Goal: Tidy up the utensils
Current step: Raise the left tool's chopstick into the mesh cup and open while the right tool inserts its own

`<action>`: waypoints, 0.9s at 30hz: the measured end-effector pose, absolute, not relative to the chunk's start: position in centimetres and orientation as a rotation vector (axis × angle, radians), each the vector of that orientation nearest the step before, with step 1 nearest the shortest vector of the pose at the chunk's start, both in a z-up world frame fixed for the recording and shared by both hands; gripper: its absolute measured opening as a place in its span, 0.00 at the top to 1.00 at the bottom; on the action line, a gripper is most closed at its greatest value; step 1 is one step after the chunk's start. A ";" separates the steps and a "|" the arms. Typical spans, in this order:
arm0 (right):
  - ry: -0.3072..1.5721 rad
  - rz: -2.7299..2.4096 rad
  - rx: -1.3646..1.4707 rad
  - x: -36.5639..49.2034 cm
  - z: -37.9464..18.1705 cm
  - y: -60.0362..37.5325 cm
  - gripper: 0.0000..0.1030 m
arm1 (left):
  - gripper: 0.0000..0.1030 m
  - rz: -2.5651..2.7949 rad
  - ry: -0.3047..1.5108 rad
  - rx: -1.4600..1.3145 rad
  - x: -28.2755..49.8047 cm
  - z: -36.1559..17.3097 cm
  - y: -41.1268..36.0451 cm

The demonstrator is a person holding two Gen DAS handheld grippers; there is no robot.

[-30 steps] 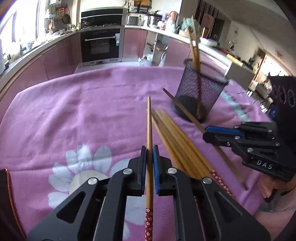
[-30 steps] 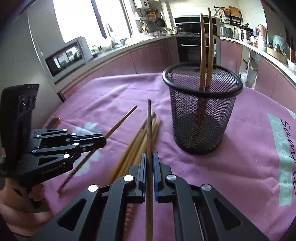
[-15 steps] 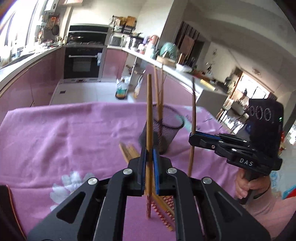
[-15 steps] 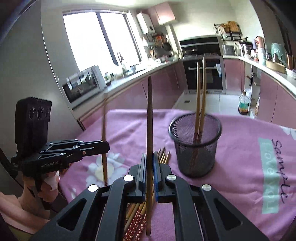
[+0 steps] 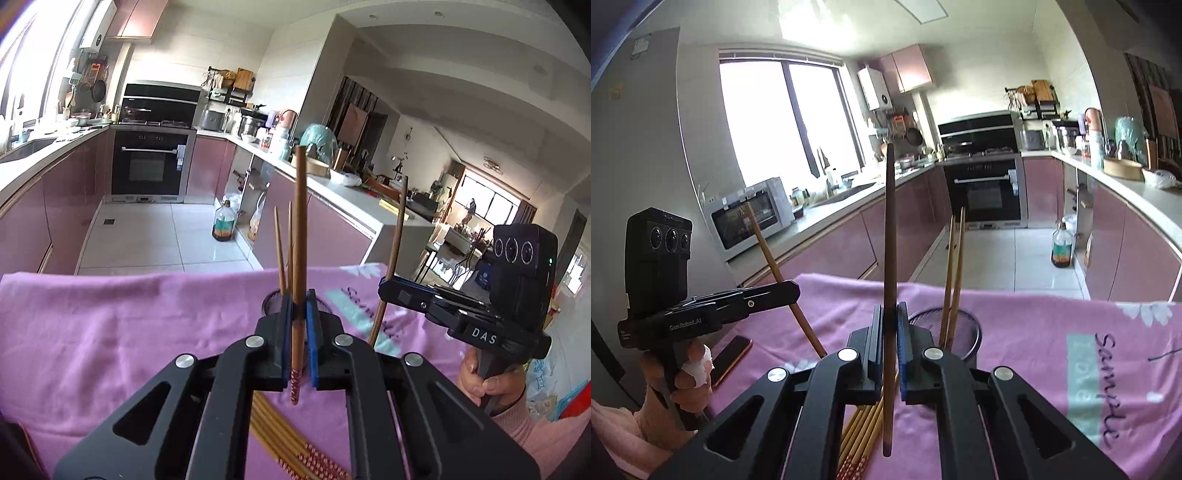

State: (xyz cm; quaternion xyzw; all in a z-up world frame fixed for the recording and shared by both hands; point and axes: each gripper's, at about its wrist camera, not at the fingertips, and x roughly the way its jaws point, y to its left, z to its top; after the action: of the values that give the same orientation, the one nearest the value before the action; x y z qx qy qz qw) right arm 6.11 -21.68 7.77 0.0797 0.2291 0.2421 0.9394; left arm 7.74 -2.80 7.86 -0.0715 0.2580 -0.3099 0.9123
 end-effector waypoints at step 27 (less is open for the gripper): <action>0.484 0.399 0.129 13.7 7.7 -21.8 0.95 | 0.93 -0.615 0.588 -0.038 14.7 9.1 -9.3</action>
State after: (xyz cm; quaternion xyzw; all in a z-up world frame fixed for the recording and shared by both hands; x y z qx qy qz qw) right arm 13.72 -21.81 7.67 0.0635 0.2378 0.1962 0.9492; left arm 14.73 -9.28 9.13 -0.0186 0.2854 -0.2983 0.9106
